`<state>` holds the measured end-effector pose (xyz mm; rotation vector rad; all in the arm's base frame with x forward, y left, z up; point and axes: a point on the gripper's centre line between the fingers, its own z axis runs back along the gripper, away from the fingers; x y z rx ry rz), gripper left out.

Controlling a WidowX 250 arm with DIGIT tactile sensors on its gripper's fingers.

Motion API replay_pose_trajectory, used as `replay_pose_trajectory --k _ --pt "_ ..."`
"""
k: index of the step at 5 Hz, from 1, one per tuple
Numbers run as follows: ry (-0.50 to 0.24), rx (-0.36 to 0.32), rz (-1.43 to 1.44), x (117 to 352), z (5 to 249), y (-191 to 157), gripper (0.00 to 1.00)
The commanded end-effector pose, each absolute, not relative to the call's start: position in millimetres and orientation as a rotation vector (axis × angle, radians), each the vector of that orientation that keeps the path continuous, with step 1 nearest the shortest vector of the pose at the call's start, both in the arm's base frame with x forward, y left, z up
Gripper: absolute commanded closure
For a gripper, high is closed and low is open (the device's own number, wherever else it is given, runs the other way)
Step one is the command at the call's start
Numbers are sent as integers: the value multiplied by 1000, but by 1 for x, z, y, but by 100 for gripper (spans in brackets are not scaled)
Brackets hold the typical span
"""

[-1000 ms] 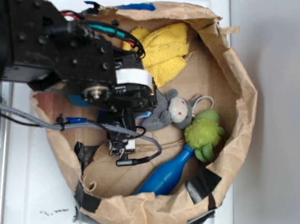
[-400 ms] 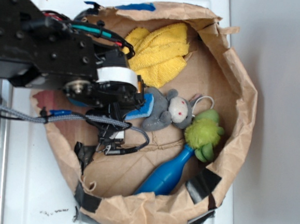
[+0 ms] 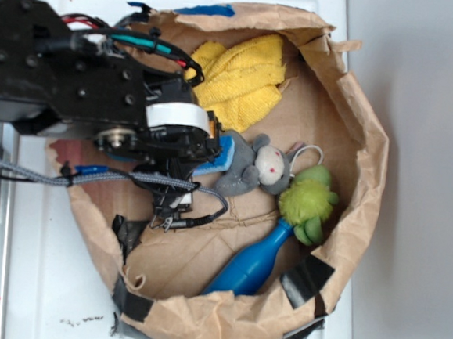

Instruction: Grab the blue sponge.

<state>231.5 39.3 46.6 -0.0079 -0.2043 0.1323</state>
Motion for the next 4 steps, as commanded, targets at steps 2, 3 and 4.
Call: replay_pose_trajectory --k 2,3,4 --pt "-229 33 -45 229 136 20 100" --pt "-171 90 -189 236 150 20 100" --pt "-173 82 -216 239 163 26 100"
